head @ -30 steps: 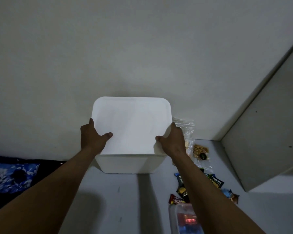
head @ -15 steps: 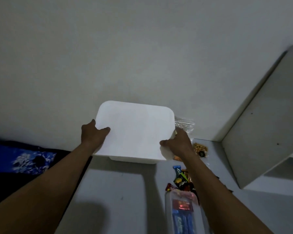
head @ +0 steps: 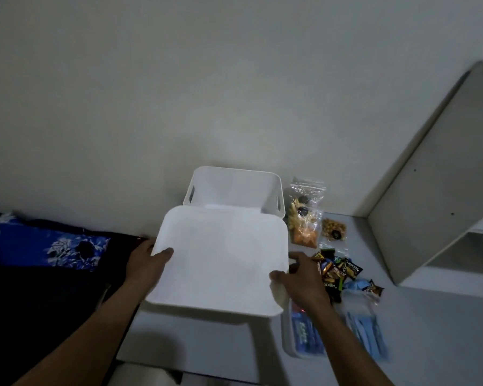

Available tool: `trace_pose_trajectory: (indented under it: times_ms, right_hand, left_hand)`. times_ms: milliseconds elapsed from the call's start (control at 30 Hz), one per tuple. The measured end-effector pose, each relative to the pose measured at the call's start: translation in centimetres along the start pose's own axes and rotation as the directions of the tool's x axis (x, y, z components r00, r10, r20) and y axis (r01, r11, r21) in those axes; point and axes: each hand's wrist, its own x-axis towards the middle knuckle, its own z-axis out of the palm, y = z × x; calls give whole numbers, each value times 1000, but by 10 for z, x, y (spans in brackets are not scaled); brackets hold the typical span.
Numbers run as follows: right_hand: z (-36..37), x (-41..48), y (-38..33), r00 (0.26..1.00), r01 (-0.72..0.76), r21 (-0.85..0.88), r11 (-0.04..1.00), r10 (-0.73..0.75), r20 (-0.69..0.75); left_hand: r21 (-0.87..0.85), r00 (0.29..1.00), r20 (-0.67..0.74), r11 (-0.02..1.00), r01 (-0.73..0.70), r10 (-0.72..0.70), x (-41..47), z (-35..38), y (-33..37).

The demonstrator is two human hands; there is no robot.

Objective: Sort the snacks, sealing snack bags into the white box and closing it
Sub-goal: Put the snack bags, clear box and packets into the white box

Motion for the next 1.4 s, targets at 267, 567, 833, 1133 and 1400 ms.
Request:
trace_pose_trajectory:
  times_ms: [267, 567, 833, 1133, 1400]
  right_hand:
    - [56, -26, 62, 989, -146, -80, 986, 148, 28]
    - [92, -14, 89, 946, -294, -270, 917, 319, 52]
    - [129, 13, 101, 943, -243, -467, 850, 320, 91]
    - [136, 14, 109, 942, -138, -575, 806, 286, 176]
    - [97, 26, 89, 957, -67, -529, 846, 204, 205]
  left_hand:
    - [116, 988, 75, 985, 129, -138, 0, -1, -78]
    - [326, 960, 165, 931, 163, -226, 14, 2, -116]
    - [754, 951, 243, 654, -61, -192, 34, 28, -137]
    - [867, 946, 264, 475, -149, -186, 40, 41, -136]
    - [839, 920, 373, 467, -280, -117, 34, 65, -107]
